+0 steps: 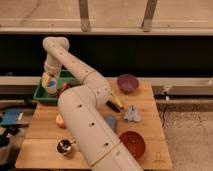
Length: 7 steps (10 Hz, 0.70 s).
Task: Stack cups into tray
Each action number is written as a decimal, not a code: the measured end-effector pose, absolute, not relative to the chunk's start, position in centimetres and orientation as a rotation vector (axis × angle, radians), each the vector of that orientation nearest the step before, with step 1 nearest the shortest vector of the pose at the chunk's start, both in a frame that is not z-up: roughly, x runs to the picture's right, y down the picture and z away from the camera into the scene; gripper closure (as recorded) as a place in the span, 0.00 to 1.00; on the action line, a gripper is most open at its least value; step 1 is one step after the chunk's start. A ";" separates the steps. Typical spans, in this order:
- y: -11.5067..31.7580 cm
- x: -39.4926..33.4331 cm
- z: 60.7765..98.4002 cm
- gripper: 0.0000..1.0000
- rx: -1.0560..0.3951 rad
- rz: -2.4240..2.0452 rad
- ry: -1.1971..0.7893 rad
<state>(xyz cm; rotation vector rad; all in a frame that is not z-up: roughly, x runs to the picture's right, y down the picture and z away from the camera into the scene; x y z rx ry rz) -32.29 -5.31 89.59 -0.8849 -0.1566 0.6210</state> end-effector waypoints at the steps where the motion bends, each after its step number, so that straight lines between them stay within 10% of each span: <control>1: -5.2 -32.1 89.7 0.26 -0.874 0.619 -0.151; 7: -11.8 -24.5 83.4 0.26 -0.661 0.732 -0.085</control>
